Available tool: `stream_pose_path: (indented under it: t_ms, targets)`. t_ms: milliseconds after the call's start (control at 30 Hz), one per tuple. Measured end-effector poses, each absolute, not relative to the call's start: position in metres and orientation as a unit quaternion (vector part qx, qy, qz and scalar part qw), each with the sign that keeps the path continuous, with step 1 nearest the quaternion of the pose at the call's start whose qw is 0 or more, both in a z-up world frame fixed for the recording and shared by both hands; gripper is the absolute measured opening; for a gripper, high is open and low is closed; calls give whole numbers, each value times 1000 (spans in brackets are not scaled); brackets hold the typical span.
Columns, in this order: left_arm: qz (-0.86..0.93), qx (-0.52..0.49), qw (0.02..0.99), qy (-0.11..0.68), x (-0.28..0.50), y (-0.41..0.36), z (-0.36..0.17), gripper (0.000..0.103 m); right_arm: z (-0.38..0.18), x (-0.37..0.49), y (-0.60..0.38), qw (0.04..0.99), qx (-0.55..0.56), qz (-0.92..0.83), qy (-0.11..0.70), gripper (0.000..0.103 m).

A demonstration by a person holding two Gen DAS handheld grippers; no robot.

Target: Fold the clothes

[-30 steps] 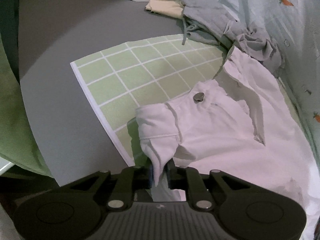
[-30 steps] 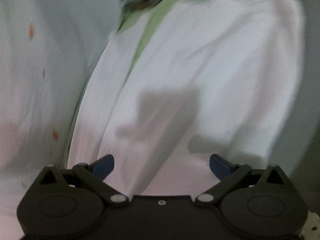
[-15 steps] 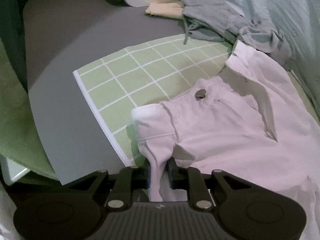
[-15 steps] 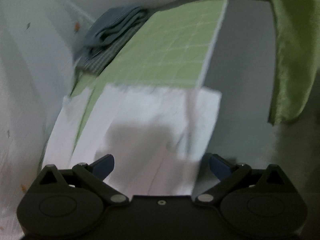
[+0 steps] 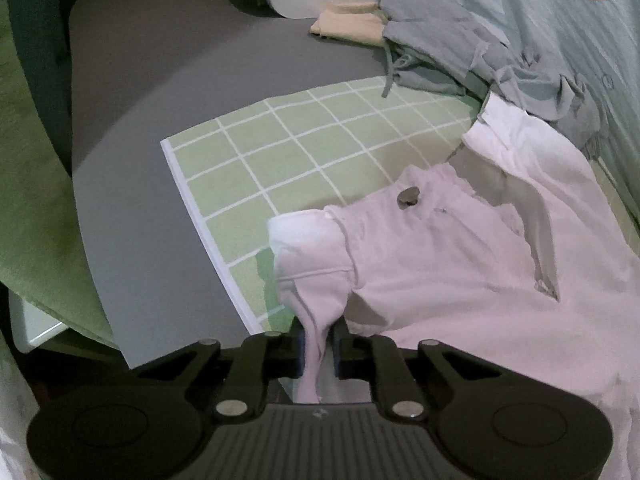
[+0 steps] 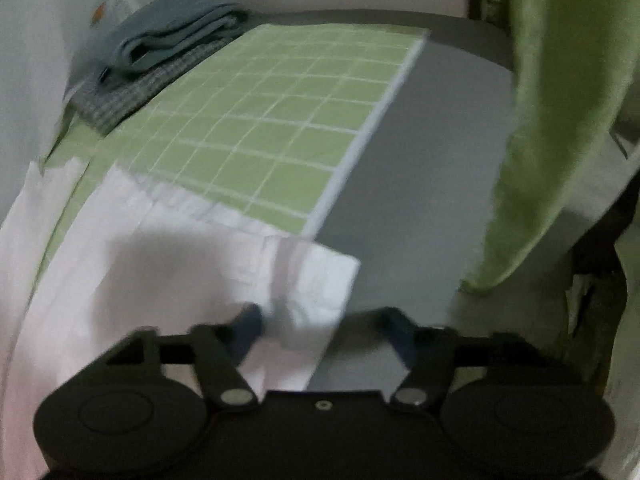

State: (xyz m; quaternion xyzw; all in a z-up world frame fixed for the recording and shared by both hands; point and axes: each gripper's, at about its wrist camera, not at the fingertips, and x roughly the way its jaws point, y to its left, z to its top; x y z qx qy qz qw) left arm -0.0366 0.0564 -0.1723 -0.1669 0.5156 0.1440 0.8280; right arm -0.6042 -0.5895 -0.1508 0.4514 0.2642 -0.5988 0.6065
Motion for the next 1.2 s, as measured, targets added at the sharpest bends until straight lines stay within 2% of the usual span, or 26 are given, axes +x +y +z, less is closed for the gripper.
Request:
stream_pose_path:
  t_ms: [67, 133, 267, 400, 600, 700, 733, 767, 900, 933, 1033, 1067, 1133, 1200]
  targets:
    - [148, -172, 827, 514, -37, 57, -171, 12, -147, -617, -587, 611, 461, -592, 252, 27]
    - [152, -177, 825, 514, -36, 57, -171, 12, -143, -622, -586, 622, 467, -578, 248, 16]
    - [154, -184, 825, 512, -37, 58, -171, 12, -141, -622, -589, 632, 475, -562, 244, 18]
    - [153, -188, 826, 510, -38, 59, -171, 13, -147, -632, -589, 627, 509, -554, 203, 24]
    - [152, -181, 827, 510, -39, 59, -170, 13, -146, -634, -587, 639, 521, -537, 182, 24]
    - [154, -182, 826, 511, -38, 58, -170, 13, -147, -633, -589, 638, 526, -533, 181, 33]
    - [155, -181, 826, 511, -38, 58, -170, 13, -148, -633, -590, 637, 528, -531, 180, 38]
    - [156, -181, 825, 512, -38, 58, -170, 14, -148, -632, -590, 637, 530, -530, 180, 49]
    - [158, -177, 824, 514, -37, 56, -171, 14, -150, -633, -590, 639, 530, -528, 178, 51]
    - [159, -176, 824, 515, -37, 56, -172, 14, -150, -632, -590, 641, 530, -526, 176, 56]
    - [161, -172, 823, 517, -35, 55, -175, 17, -151, -623, -592, 652, 527, -517, 173, 83]
    - [162, -171, 822, 518, -35, 54, -176, 18, -151, -619, -593, 656, 522, -515, 177, 88]
    - [163, -168, 822, 519, -34, 53, -176, 18, -150, -606, -593, 664, 495, -521, 206, 88]
    - [164, -167, 822, 520, -33, 53, -177, 18, -149, -596, -591, 670, 462, -533, 233, 81]
